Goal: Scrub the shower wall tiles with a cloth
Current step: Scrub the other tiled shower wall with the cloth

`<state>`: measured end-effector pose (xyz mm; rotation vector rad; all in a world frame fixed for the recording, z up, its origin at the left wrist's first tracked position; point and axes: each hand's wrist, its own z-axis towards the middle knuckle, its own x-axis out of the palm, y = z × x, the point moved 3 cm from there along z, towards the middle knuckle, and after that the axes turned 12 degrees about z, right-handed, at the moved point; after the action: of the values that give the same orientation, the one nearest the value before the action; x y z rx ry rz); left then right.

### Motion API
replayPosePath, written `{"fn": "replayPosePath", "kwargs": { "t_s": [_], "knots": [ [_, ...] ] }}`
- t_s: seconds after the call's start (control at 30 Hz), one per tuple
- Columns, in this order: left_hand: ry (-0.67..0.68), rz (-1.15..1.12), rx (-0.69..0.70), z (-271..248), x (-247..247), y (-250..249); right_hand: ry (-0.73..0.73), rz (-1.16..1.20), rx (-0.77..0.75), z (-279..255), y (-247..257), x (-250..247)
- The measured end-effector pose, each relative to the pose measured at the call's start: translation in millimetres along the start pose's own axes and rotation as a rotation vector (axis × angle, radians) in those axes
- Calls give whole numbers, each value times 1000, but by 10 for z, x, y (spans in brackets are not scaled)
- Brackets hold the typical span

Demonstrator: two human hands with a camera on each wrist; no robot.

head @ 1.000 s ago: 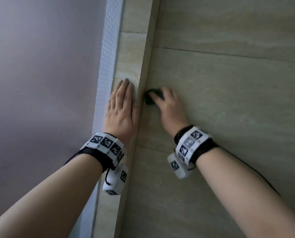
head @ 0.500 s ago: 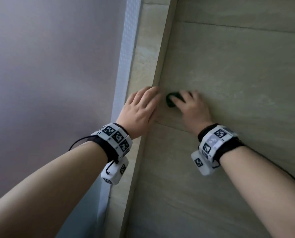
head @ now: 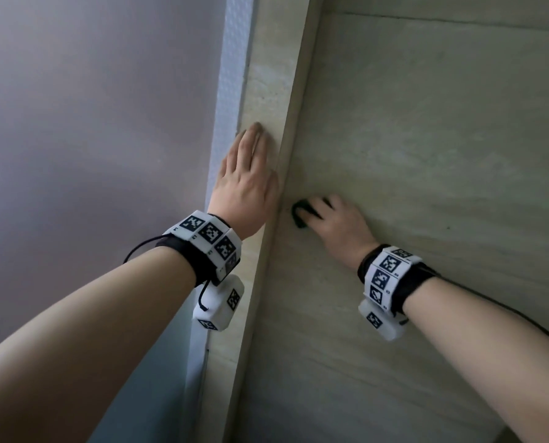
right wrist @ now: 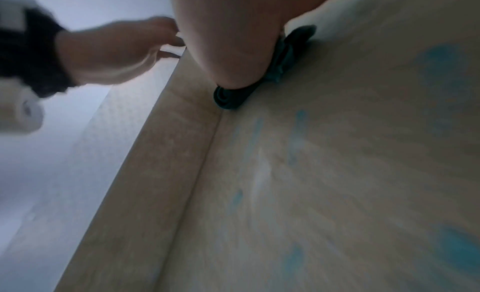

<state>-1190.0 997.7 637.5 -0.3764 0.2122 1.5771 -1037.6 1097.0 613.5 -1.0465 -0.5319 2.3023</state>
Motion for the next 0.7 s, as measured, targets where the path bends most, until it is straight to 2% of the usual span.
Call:
{"fn": "replayPosePath", "kwargs": {
  "t_s": [0.07, 0.13, 0.27, 0.33, 0.4, 0.53, 0.7],
  "knots": [
    [-16, -5, -3, 11, -9, -14, 22, -77, -101, -71, -18, -20],
    [-30, -3, -4, 9, 9, -19, -19, -129, -100, 74, -141, -154],
    [-48, 27, 14, -6, 65, -15, -275, -142, 194, 664, -431, -479],
    [-50, 35, 16, -4, 78, -17, -326, -120, 306, 847, -463, -446],
    [-35, 28, 7, 9, 79, -11, -332, -92, 356, 890, -421, -356],
    [1, 26, 3, 2, 57, 0, -241, -75, 245, 590, -166, -120],
    [-19, 24, 23, -6, 59, 9, 26, -90, -92, -253, 329, 237]
  ]
}}
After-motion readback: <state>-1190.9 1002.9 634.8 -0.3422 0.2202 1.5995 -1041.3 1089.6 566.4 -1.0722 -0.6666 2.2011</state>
